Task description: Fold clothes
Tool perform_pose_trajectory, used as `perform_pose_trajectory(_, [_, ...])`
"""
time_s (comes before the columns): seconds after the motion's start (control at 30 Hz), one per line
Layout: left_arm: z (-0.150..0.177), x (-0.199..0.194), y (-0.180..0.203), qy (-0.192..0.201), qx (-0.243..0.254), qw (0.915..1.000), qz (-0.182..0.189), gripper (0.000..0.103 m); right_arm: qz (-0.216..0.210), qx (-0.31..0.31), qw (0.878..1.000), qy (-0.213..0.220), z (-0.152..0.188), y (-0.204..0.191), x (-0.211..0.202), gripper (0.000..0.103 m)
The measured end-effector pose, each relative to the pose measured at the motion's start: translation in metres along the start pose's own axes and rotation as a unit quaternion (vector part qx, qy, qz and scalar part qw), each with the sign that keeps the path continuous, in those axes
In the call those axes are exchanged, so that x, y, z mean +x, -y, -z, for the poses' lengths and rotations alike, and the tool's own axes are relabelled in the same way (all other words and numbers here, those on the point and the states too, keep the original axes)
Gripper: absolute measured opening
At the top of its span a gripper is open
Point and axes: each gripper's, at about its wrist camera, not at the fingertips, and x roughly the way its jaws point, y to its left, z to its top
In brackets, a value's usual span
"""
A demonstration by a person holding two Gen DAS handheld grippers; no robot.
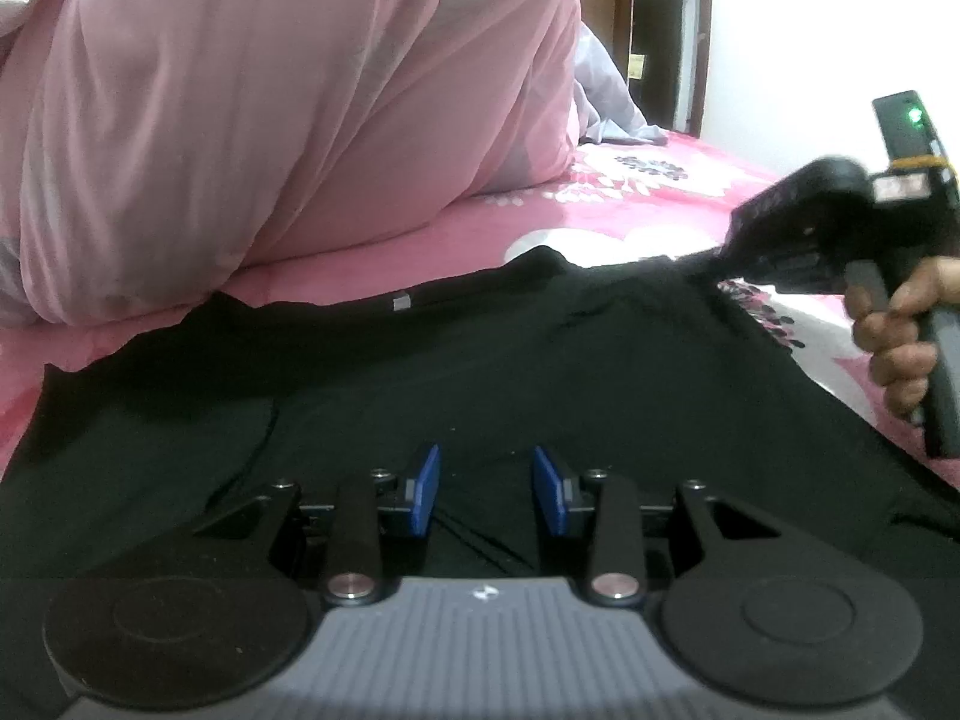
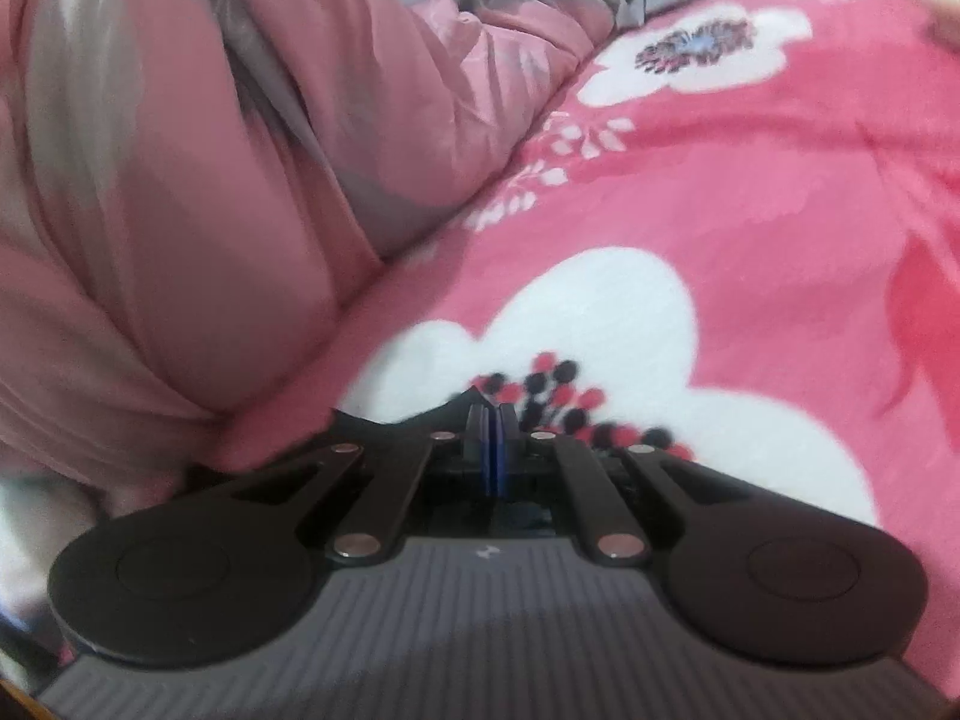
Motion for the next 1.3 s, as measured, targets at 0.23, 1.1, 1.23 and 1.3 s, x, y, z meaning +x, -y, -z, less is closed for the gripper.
perform_pose_trajectory(0.23, [0.001, -0.003, -0.004, 0.001, -0.01, 1.0, -0.001, 0.037, 0.035, 0.015, 0.999, 0.035, -0.004, 0.014, -0.005, 0.002])
perform_pose_trajectory(1.1, [0.004, -0.007, -0.019, -0.011, -0.032, 0.9994, -0.002, 0.041, -0.065, 0.056, 0.993, -0.076, 0.005, 0.006, -0.064, 0.005])
perform_pose_trajectory(1.23, [0.003, -0.006, -0.02, -0.013, -0.036, 0.9992, -0.004, 0.041, -0.072, 0.083, 0.984, -0.14, 0.048, 0.017, -0.078, 0.001])
perform_pose_trajectory(1.3, [0.002, -0.006, -0.021, -0.015, -0.038, 0.9992, -0.004, 0.041, -0.053, 0.109, 0.985, -0.126, 0.062, 0.031, -0.099, 0.0])
